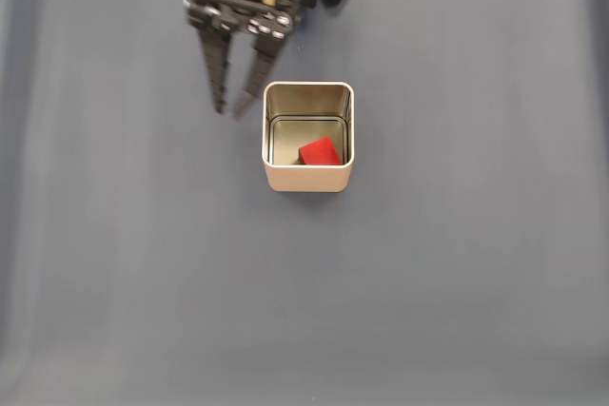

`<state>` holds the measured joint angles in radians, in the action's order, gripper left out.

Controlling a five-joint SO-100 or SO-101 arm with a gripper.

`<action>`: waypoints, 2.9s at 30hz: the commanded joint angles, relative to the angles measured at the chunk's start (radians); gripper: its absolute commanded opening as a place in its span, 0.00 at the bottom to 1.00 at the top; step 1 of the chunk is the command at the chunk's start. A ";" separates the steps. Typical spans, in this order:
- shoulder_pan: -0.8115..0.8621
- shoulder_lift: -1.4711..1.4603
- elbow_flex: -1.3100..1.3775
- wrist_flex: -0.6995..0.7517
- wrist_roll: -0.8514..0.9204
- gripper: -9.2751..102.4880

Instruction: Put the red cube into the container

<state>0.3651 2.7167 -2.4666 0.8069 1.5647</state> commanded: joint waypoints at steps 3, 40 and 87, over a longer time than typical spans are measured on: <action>0.155 0.089 -0.077 0.064 0.120 0.08; -0.354 0.606 -0.627 0.449 -0.100 0.08; -0.301 0.607 -0.627 0.540 0.008 0.09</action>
<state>0.0537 3.2520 -3.0833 1.3361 1.5616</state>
